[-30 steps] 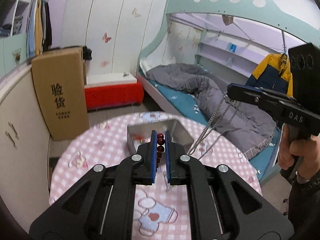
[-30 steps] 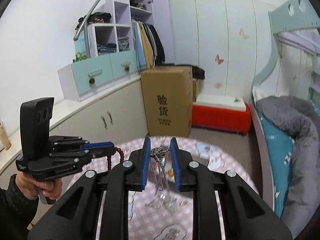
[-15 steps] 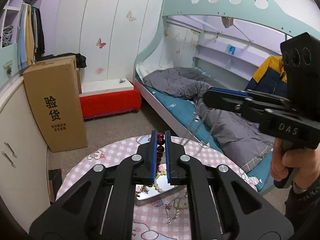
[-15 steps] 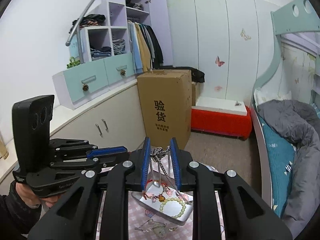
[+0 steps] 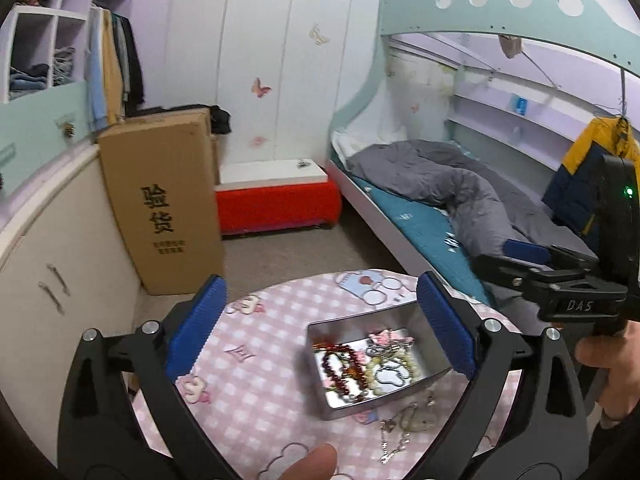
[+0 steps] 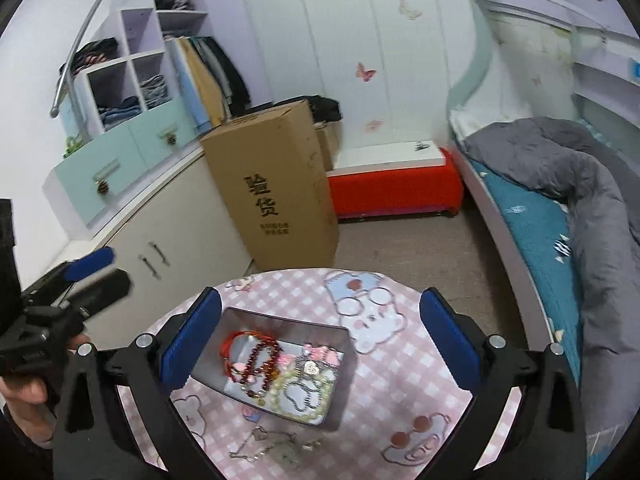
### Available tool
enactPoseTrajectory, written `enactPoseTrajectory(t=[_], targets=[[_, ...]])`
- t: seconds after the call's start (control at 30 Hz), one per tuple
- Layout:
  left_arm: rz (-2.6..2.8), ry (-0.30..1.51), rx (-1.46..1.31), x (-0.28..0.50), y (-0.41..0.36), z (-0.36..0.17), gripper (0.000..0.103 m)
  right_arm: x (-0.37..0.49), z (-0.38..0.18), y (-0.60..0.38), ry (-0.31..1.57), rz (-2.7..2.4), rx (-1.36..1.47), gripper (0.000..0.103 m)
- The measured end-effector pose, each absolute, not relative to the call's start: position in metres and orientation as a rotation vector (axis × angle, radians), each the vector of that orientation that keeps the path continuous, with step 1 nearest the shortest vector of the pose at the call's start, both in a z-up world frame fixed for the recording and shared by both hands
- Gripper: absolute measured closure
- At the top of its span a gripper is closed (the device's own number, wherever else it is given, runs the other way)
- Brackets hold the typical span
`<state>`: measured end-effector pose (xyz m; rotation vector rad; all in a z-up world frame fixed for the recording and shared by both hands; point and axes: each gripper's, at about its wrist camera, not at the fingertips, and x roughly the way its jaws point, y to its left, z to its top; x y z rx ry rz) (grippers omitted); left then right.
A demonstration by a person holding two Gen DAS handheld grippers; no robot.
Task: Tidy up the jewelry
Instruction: 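Carry the necklace and chain over the grey box and open both tools, then withdraw both tools toward the jade pendant and pearl earrings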
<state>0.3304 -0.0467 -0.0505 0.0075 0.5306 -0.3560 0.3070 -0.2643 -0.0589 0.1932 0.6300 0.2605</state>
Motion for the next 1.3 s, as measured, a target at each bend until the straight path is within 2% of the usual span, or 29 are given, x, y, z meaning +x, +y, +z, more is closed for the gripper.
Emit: enactPoseTrajectory(t=[0.7,1.3], targets=[[-0.288,0.404,0.011,0.236,-0.026,-0.025,0.008,0.215,-0.015,-0.277,0.496,0.185,0.195,0.007],[-0.330,0.435,0.011,0.188,-0.024,-0.061,0.008,0.136,-0.040,-0.275,0.498,0.116,0.160,0.007]])
